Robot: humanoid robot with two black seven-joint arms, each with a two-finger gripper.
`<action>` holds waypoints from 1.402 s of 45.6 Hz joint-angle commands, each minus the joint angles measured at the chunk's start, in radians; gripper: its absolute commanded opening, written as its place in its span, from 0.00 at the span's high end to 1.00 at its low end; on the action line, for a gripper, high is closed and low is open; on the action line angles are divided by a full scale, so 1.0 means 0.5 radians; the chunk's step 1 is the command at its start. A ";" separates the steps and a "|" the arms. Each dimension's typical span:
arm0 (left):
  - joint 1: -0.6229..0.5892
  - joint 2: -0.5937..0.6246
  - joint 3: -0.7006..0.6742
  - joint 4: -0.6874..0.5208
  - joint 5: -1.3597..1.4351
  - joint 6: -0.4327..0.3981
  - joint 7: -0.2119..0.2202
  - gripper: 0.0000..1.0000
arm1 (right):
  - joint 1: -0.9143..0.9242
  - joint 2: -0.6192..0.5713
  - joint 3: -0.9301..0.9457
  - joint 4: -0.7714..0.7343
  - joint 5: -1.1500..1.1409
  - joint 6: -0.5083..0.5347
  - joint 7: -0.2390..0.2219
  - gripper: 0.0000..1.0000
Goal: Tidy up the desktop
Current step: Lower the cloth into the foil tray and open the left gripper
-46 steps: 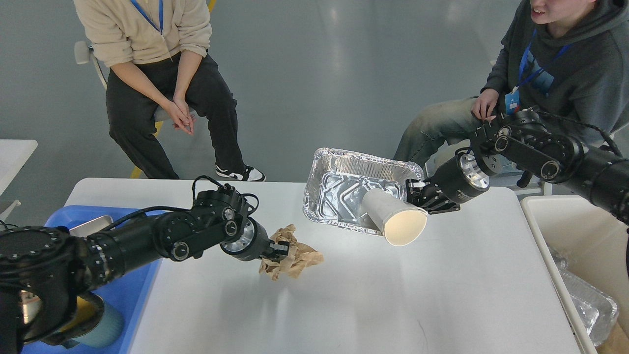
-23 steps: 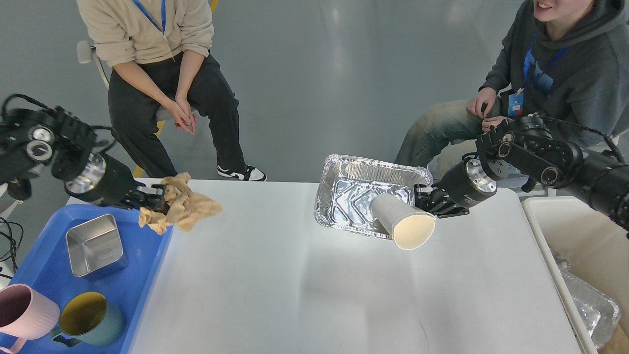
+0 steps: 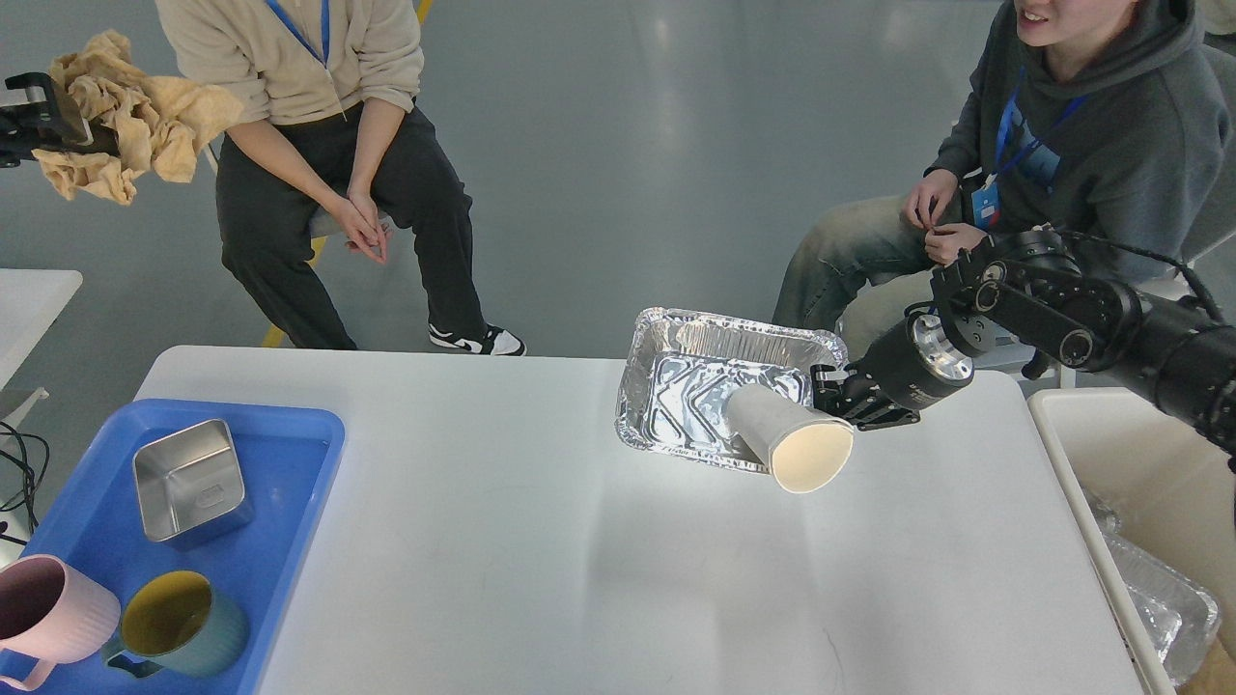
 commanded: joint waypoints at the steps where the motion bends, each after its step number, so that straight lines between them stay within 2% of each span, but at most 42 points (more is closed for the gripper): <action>1: -0.177 -0.184 0.015 0.037 -0.040 0.000 0.036 0.97 | 0.014 0.002 0.001 0.002 0.003 0.000 0.000 1.00; 14: -0.444 -1.034 0.089 0.095 -0.061 0.000 0.189 0.97 | 0.057 0.024 0.001 0.006 0.003 0.000 0.000 1.00; 18: -0.487 -1.340 0.220 0.123 -0.074 0.000 0.217 0.97 | 0.067 0.030 0.004 0.002 0.003 0.000 0.000 1.00; 25: -0.444 -1.642 0.442 0.154 -0.184 0.000 0.278 0.97 | 0.070 0.027 0.007 -0.004 0.003 0.000 0.000 1.00; 32: -0.353 -1.722 0.687 0.163 -0.187 0.000 0.278 0.97 | 0.070 0.027 0.007 -0.007 0.003 0.000 0.000 1.00; 45: -0.156 -1.866 0.779 0.380 -0.052 0.006 0.260 0.97 | 0.070 0.021 0.007 -0.007 0.003 0.000 0.000 1.00; 55: -0.116 -2.102 0.779 0.647 -0.013 0.193 0.223 0.97 | 0.070 0.018 0.007 -0.001 0.003 0.000 0.000 1.00; 64: -0.104 -2.219 0.779 0.773 0.031 0.337 0.186 0.97 | 0.067 0.008 0.007 0.002 0.003 0.000 0.000 1.00</action>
